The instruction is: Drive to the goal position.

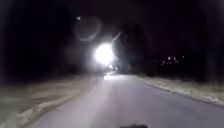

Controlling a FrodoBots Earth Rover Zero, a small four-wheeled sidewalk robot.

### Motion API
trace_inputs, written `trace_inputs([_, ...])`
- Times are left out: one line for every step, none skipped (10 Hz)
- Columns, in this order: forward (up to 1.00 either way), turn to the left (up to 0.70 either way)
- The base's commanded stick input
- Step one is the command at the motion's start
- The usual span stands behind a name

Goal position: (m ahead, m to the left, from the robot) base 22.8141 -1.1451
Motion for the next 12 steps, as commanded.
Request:
trace_inputs([1.00,0.00])
trace_inputs([1.00,0.00])
trace_inputs([1.00,0.01])
trace_inputs([1.00,0.02])
trace_inputs([1.00,0.03])
trace_inputs([1.00,0.05])
trace_inputs([1.00,0.09])
trace_inputs([1.00,0.11])
trace_inputs([1.00,0.11])
trace_inputs([1.00,0.11])
trace_inputs([1.00,0.08])
trace_inputs([1.00,0.05])
